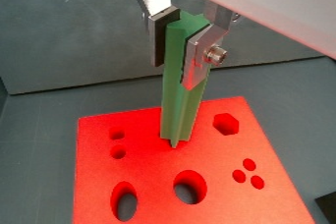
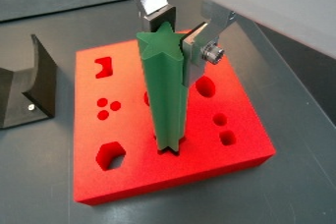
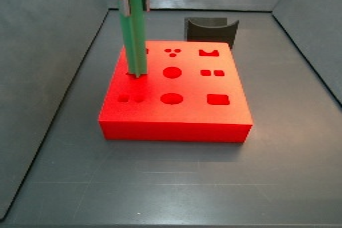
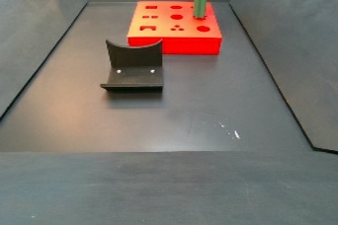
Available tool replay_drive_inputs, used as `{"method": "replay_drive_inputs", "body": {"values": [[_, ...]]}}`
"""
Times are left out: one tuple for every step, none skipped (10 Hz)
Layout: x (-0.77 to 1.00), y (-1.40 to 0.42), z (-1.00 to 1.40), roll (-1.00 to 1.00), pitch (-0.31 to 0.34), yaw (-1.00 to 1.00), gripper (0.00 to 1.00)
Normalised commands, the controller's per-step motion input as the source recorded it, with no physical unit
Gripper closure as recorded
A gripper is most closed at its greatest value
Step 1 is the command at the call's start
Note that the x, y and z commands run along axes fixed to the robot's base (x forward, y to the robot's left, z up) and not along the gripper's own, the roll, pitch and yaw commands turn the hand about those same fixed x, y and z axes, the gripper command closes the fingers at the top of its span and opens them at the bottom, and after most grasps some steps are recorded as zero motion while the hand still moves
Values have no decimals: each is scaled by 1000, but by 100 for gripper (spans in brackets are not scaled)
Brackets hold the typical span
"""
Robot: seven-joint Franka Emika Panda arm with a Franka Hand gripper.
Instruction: Insert the star object.
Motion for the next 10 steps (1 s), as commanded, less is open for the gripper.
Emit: {"method": "replay_drive_inputs", "body": {"values": [[-174,0,-140,-14,-93,0,100],[-157,0,-114,-17,-86,0,100],[-106,-6,-123,-11,-76,0,100],[0,-23,-160,-19,-34,60,100],[80,0,-294,0,0,86,100],[220,0,-957,-3,134,0,100],[289,0,-1000,0,124,89,100],[306,-17,-1000,0,116,111,100],[320,0,-1000,0,104,77,100],[291,-23,-1000,0,77,34,100]]}}
